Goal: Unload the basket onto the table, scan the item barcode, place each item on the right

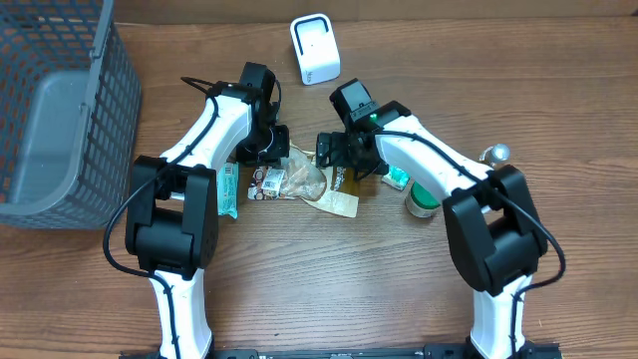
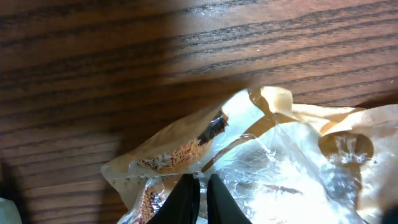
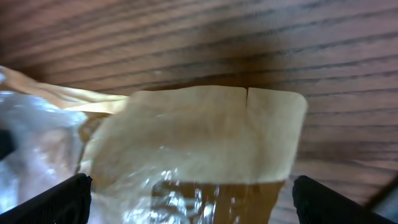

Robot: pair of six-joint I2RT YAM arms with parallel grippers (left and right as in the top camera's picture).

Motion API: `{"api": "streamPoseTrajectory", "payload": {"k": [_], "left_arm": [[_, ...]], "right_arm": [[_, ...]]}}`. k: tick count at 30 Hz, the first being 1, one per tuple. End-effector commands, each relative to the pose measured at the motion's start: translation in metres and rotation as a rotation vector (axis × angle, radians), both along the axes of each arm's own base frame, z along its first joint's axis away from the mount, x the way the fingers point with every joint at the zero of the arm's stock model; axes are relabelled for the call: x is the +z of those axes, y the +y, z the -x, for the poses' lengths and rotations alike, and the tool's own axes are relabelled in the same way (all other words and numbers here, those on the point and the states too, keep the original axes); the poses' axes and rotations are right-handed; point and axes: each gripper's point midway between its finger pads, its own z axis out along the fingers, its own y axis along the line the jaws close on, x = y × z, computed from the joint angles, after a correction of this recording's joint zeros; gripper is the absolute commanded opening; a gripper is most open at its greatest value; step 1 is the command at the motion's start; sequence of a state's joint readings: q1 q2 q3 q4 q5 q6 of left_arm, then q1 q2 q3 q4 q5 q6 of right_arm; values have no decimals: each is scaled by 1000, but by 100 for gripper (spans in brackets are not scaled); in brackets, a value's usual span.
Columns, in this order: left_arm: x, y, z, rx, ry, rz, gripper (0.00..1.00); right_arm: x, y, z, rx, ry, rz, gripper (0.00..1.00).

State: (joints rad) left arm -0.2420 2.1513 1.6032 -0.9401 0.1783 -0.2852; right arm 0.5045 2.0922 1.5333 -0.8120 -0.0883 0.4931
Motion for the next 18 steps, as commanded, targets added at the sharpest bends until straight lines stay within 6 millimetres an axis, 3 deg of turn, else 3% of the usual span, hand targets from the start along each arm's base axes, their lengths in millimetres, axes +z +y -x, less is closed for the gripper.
{"api": "streamPoseTrajectory", "payload": {"k": [1, 5, 12, 18], "left_arm": [[-12, 3, 6, -19, 30, -18, 11], [-12, 3, 6, -20, 30, -19, 10], [-12, 3, 6, -20, 30, -18, 10], [-12, 3, 6, -20, 30, -19, 10]], "right_arm": [[-5, 8, -3, 8, 9, -22, 100], [-10, 22, 6, 32, 64, -98, 100], [-24, 28, 13, 39, 119, -128, 100], [-19, 44, 21, 67, 161, -228, 99]]}}
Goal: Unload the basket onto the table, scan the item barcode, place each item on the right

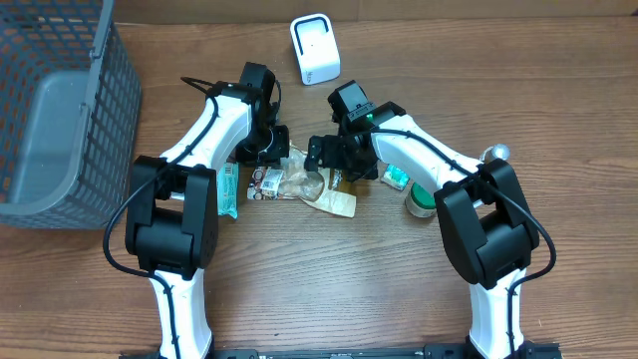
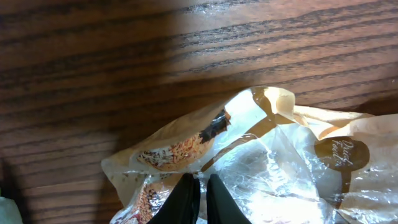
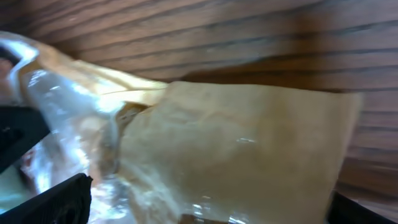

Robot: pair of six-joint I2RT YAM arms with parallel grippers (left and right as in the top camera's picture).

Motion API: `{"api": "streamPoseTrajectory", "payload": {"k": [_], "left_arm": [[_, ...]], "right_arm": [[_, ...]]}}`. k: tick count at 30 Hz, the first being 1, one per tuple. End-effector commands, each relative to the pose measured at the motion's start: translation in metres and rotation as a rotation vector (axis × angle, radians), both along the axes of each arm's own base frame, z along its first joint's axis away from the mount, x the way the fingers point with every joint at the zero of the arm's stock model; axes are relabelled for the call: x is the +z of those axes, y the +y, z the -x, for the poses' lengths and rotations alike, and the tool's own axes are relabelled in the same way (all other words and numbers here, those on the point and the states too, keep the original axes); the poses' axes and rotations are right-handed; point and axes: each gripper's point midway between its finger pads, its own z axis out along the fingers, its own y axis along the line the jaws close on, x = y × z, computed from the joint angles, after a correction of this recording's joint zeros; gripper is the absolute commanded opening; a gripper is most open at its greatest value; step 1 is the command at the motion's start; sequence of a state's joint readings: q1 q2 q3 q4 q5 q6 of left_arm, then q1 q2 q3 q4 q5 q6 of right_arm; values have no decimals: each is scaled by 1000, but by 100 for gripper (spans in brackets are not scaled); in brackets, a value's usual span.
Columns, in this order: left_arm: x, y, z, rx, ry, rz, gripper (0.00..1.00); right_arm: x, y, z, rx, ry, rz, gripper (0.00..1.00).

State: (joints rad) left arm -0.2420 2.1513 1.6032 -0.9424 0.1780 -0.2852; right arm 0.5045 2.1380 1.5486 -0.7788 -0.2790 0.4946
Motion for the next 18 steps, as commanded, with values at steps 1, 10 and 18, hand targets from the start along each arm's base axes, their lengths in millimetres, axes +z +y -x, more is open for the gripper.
{"api": "streamPoseTrajectory", "payload": {"k": [1, 10, 18], "left_arm": [[-12, 3, 6, -20, 28, -18, 10], [-12, 2, 6, -21, 27, -18, 9], [-12, 2, 6, -22, 27, -21, 9]], "right_arm": [[-10, 17, 12, 30, 80, -90, 99], [-3, 43, 21, 49, 131, -271, 83], [1, 46, 11, -57, 154, -309, 76]]}}
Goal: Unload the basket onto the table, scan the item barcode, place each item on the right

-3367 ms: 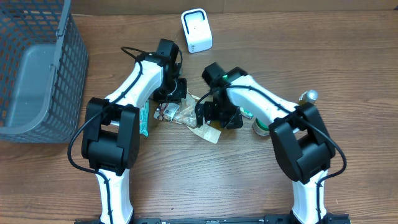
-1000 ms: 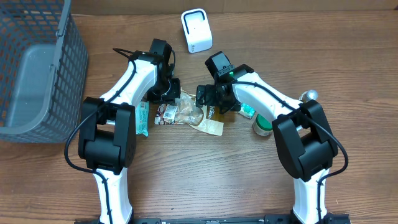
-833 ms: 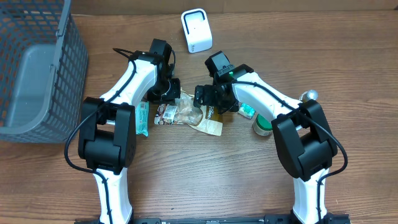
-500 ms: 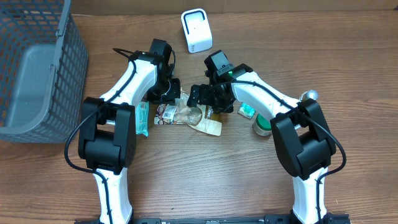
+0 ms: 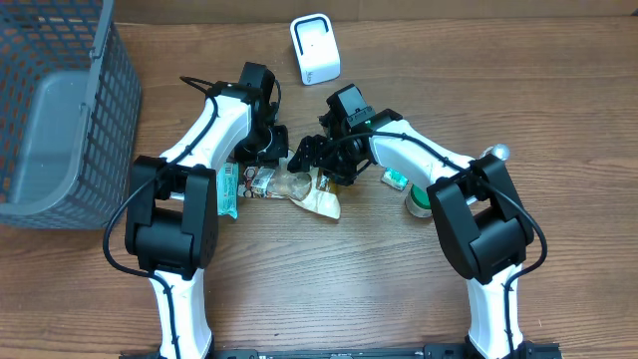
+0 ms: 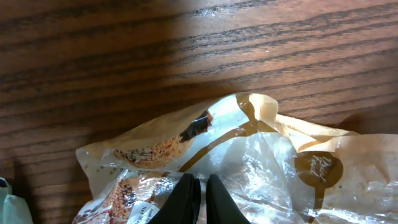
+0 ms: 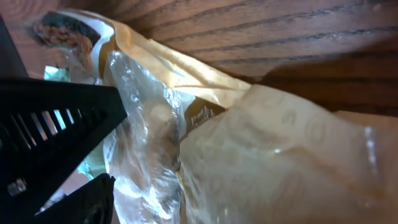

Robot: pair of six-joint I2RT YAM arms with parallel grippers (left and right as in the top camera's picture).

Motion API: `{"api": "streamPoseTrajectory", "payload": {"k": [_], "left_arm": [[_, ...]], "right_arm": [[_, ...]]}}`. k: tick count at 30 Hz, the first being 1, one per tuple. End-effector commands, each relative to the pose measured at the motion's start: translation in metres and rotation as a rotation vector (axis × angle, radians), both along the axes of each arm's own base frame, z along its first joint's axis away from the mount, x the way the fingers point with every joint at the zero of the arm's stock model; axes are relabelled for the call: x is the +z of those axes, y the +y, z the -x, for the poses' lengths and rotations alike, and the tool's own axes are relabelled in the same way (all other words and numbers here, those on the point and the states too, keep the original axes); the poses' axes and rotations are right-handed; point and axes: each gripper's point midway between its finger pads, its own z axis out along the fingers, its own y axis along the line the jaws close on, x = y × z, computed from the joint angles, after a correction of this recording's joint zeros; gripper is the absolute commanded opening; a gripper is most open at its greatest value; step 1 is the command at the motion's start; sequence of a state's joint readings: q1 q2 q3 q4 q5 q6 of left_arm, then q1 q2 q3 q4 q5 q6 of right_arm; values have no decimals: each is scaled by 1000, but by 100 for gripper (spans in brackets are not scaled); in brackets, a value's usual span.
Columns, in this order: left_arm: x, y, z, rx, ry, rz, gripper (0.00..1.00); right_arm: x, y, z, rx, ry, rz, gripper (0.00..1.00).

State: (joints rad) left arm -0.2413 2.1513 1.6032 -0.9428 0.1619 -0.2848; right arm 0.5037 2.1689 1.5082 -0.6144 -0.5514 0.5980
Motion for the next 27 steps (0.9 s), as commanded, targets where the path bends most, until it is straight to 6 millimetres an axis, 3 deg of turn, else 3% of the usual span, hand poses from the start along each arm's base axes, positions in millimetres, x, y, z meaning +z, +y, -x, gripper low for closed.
{"api": "streamPoseTrajectory", "payload": {"k": [1, 20, 27], "left_arm": [[-12, -1, 7, -24, 30, -6, 9], [-12, -1, 7, -25, 30, -6, 9], [-12, -2, 7, -27, 28, -6, 9]], "right_arm": [[-3, 2, 2, -47, 63, -33, 74], [-6, 4, -13, -133, 56, -33, 55], [-13, 1, -13, -139, 54, -10, 43]]}}
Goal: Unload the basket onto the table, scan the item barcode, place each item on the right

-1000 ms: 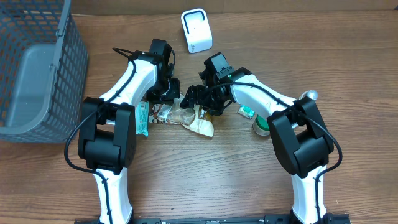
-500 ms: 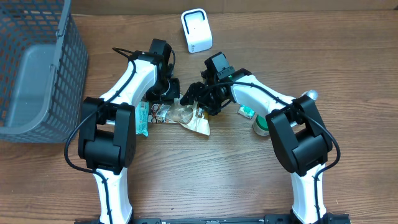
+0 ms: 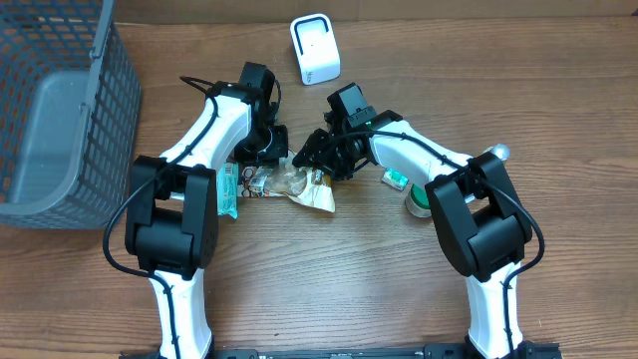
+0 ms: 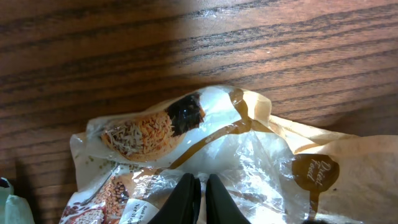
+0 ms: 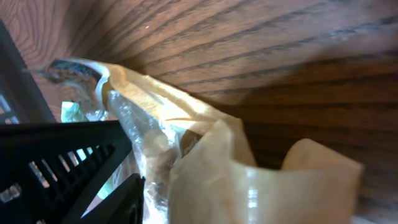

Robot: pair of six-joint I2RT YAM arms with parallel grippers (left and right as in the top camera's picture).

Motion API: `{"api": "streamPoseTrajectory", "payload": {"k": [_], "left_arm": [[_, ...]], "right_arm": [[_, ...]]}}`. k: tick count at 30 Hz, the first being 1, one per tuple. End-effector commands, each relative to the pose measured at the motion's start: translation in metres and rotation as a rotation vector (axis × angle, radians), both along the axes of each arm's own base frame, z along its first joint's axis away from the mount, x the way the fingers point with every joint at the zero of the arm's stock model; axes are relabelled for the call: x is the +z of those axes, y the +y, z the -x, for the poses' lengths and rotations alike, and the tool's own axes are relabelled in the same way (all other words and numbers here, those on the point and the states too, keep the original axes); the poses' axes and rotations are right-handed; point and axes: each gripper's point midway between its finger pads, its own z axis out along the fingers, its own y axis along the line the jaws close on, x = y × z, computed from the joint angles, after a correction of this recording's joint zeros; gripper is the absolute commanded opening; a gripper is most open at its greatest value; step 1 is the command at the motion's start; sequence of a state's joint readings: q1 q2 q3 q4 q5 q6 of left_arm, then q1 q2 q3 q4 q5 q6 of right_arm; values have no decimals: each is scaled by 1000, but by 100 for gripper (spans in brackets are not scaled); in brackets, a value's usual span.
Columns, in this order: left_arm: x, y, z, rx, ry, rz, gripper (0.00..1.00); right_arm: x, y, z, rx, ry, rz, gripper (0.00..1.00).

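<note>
A tan and clear dried-food bag point(image 3: 302, 186) lies on the wooden table between both arms. My left gripper point(image 3: 267, 157) is at its left end; in the left wrist view the left gripper point(image 4: 200, 186) is shut, pinching the clear film of the bag point(image 4: 249, 155). My right gripper point(image 3: 323, 160) is at the bag's right end. In the right wrist view the tan end of the bag point(image 5: 249, 180) curls up between the jaws; one finger point(image 5: 124, 202) shows, the other is hidden behind the bag. A white scanner point(image 3: 315, 48) stands at the back.
A grey wire basket point(image 3: 60, 100) fills the left side. A green-white packet point(image 3: 230, 189) lies by the left arm. A teal item point(image 3: 397, 179), a roll point(image 3: 419, 202) and a metal knob point(image 3: 496, 153) sit by the right arm.
The bag's right end has bunched further left and curled upward. The visible right finger has moved inward against it. The left gripper still pinches the film, with the printed end shifted.
First the bag lay flat, its tan end spread between my wide-open right fingers, the left gripper pinching its other end. The right gripper then sat further left each time, and the bag grew shorter and crumpled, its end now raised.
</note>
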State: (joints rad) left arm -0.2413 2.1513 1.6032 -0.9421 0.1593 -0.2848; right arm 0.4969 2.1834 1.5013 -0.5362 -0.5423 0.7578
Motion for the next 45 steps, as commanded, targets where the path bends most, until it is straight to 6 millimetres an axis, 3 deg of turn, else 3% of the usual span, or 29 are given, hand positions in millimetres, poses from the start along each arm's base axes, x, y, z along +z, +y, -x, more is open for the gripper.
{"api": "streamPoseTrajectory", "payload": {"k": [1, 15, 20, 26, 32, 37, 45], "left_arm": [[-12, -3, 7, -28, 29, -3, 9], [-12, -3, 7, -28, 28, -3, 9], [-12, -3, 7, -28, 28, -3, 10], [-12, -3, 7, -28, 29, -3, 9], [-8, -5, 2, -29, 13, 7, 6], [23, 0, -20, -14, -70, 23, 6], [113, 30, -66, 68, -264, 54, 9]], "right_arm": [[-10, -1, 1, -3, 10, 12, 41], [-9, 0, 2, 8, 14, 1, 33], [-8, 1, 3, 12, 19, -10, 37], [-7, 2, 4, 16, 24, -16, 16], [-4, 3, 3, 39, 2, -28, 16], [5, 4, 0, 80, -52, -39, 15], [45, 6, -4, 194, -225, -64, 12]]}}
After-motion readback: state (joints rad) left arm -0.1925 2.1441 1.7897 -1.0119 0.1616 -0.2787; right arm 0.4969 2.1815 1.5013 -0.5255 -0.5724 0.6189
